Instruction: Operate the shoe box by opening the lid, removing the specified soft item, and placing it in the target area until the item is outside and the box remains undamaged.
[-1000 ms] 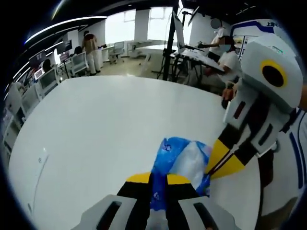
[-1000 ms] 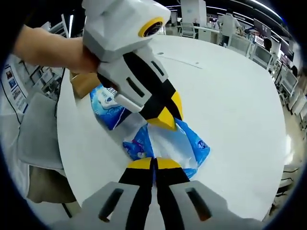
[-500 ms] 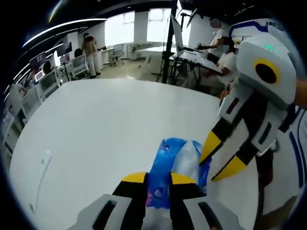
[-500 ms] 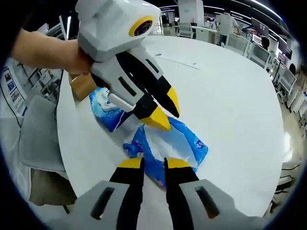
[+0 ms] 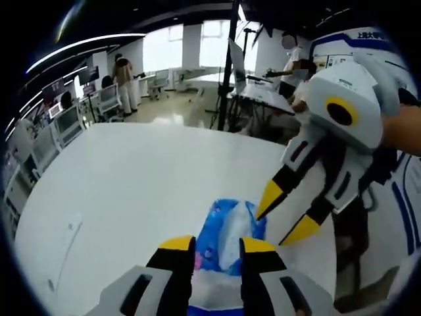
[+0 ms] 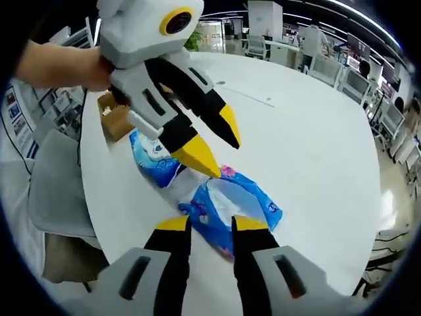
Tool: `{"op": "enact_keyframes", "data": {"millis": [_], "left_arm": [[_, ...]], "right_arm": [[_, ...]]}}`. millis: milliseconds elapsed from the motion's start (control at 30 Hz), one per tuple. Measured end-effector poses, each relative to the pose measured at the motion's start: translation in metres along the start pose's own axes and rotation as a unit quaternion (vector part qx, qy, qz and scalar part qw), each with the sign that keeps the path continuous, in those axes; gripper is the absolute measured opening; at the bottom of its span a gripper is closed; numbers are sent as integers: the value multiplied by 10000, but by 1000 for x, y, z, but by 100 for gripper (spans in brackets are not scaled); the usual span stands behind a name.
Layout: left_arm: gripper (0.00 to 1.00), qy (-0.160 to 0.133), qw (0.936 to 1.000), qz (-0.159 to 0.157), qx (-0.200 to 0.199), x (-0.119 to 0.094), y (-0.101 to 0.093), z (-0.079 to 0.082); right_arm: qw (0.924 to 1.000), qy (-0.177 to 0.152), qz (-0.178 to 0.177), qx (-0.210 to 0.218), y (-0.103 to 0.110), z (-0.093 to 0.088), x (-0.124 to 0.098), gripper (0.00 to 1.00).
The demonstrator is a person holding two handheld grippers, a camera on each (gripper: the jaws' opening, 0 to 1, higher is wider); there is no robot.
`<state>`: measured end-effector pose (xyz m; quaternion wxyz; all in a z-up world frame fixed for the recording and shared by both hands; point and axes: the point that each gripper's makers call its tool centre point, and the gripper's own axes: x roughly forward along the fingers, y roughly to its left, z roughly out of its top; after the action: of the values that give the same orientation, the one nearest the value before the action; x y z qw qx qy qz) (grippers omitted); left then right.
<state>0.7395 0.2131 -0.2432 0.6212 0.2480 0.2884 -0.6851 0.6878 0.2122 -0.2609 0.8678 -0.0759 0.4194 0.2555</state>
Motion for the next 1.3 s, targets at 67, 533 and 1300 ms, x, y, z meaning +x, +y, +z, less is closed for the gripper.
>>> {"op": "enact_keyframes", "data": {"millis": [67, 533, 1300], "left_arm": [[30, -50, 9998, -80, 170, -10, -10, 0], [46, -507, 9977, -401, 224, -76, -44, -2], [48, -894, 9957, -222, 46, -211, -61, -61]], "right_arm": [[10000, 26, -20, -42, 2, 0, -3, 28], [9995, -29, -140, -290, 28, 19, -32, 37], [9979, 104, -202, -614, 90, 58, -33, 43]]}}
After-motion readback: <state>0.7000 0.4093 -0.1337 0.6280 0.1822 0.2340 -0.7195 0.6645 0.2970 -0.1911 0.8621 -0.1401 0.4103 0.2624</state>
